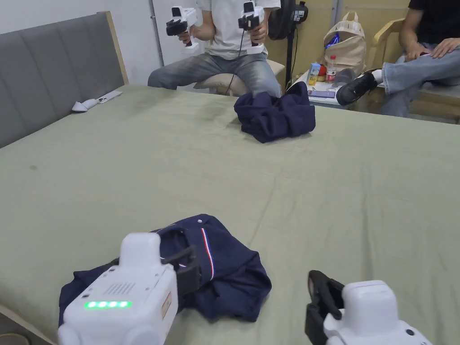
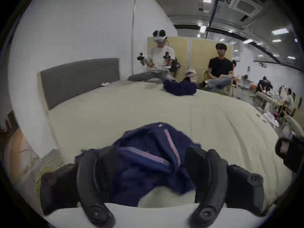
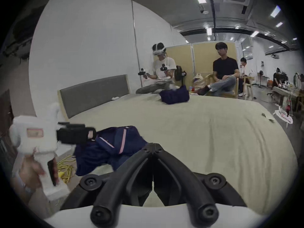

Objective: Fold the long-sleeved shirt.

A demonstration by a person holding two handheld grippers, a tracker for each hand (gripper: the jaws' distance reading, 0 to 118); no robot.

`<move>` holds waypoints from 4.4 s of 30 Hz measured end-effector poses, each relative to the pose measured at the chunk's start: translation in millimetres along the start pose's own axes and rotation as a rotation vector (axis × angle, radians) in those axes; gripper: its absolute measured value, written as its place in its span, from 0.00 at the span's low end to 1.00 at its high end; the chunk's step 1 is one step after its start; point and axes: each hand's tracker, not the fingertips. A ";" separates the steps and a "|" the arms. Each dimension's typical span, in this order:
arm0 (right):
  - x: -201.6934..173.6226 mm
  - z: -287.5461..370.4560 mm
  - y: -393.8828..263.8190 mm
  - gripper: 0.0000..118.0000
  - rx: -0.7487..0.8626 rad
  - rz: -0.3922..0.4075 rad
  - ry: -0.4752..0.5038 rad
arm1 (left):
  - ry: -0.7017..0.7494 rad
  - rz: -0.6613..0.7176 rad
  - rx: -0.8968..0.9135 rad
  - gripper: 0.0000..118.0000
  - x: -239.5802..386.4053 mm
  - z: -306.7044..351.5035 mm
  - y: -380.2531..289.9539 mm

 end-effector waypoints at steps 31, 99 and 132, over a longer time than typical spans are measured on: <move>249.9 178.6 16.6 0.01 0.125 -0.200 -0.590 | -0.428 -0.176 0.230 0.07 388.6 53.6 80.1; 272.0 121.8 -55.6 0.01 -0.153 -0.251 -0.596 | -0.528 -0.447 -0.450 0.50 428.1 -225.5 -17.1; 507.3 34.9 -40.7 0.33 -0.657 -0.558 -0.485 | -0.627 -0.360 -0.084 0.00 368.6 -83.4 56.9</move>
